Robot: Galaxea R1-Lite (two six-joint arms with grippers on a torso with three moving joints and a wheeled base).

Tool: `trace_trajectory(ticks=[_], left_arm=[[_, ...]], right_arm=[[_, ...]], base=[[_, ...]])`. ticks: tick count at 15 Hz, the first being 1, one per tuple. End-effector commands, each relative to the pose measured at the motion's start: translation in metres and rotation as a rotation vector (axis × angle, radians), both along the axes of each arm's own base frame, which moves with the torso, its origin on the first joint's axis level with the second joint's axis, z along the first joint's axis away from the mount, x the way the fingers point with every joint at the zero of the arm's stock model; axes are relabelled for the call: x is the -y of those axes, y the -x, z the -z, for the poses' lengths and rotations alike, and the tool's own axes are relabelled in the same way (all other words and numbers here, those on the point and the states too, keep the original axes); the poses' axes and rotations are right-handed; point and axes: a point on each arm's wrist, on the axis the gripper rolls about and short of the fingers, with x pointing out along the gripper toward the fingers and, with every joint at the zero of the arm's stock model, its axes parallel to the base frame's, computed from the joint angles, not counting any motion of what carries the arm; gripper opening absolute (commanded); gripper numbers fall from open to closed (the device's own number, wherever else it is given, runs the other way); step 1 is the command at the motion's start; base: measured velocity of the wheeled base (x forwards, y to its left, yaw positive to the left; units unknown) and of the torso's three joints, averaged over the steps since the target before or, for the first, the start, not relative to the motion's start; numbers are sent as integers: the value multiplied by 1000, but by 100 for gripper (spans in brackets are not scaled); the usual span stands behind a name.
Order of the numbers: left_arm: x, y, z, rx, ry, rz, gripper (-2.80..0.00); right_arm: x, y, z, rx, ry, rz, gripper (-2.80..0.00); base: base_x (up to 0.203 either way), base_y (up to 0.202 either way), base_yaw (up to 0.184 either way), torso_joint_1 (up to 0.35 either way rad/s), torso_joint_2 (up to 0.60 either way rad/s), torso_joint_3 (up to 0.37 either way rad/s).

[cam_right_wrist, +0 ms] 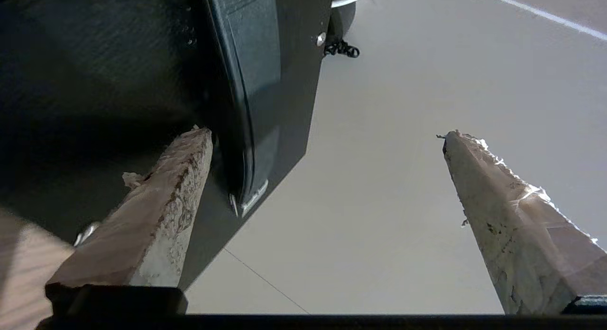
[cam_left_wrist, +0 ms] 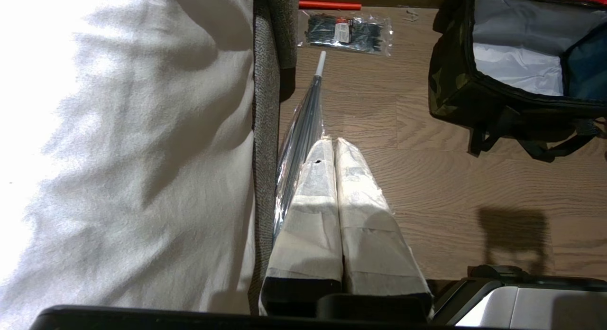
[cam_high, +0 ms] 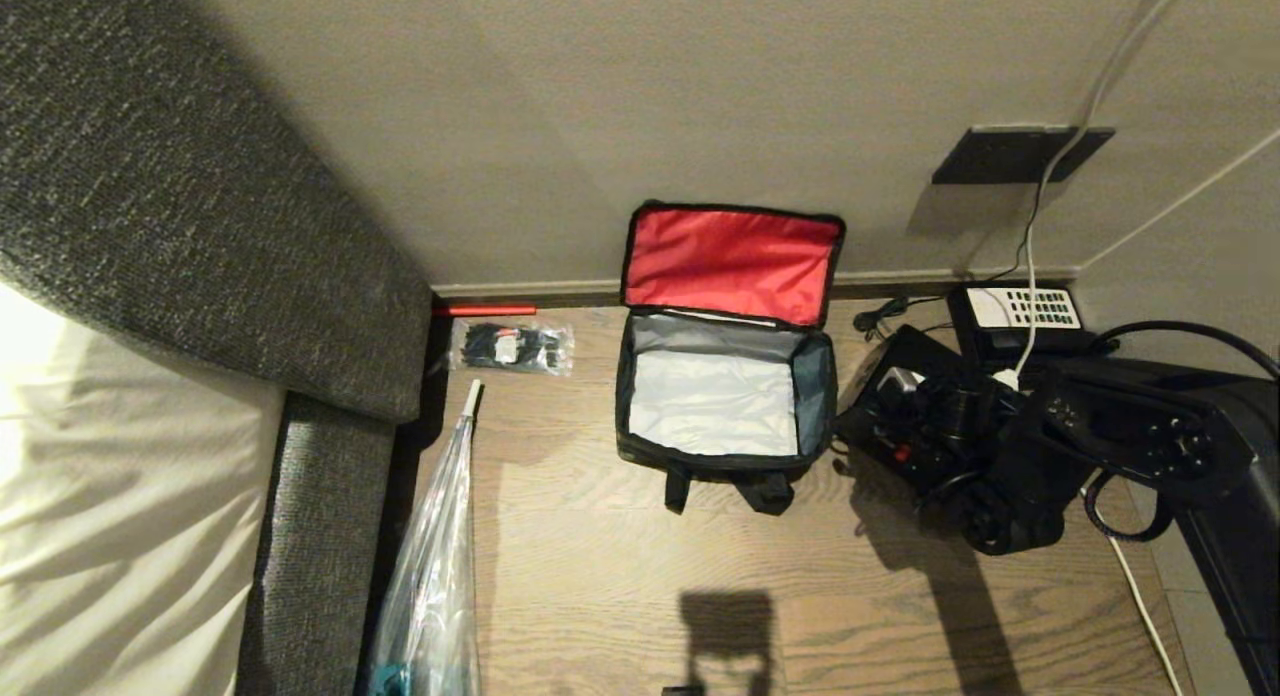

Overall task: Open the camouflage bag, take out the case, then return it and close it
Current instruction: Grip the handle again

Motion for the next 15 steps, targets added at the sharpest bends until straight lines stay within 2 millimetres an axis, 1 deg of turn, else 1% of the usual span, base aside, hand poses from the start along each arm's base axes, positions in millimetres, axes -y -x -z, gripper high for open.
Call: trace_trajectory(ticks=[1, 5, 7, 8, 9, 10, 13, 14, 15], left_arm=[[0, 0, 0, 3, 0, -2, -280], [0, 0, 0, 3, 0, -2, -280], [0, 0, 0, 3, 0, -2, -280], [0, 0, 0, 3, 0, -2, -280], [0, 0, 0, 4, 0, -2, -280], [0, 0, 0, 4, 0, -2, -280], [0, 0, 0, 4, 0, -2, -280], [0, 0, 0, 3, 0, -2, -280], [0, 0, 0, 4, 0, -2, -280]], right_arm=[[4, -8, 5, 1, 14, 17, 0], [28, -26, -2, 49, 34, 72, 0], [43, -38, -9, 86, 46, 107, 0], [54, -43, -11, 96, 55, 130, 0], [59, -45, -10, 89, 65, 141, 0], [61, -47, -8, 90, 68, 145, 0], [63, -54, -12, 119, 72, 151, 0], [63, -53, -10, 110, 75, 151, -51], [63, -53, -11, 115, 74, 151, -280]], base=[[0, 0, 0, 0, 0, 0], [0, 0, 0, 0, 0, 0], [0, 0, 0, 0, 0, 0], [0, 0, 0, 0, 0, 0], [0, 0, 0, 0, 0, 0], [0, 0, 0, 0, 0, 0], [0, 0, 0, 0, 0, 0], [0, 0, 0, 0, 0, 0], [0, 0, 0, 0, 0, 0]])
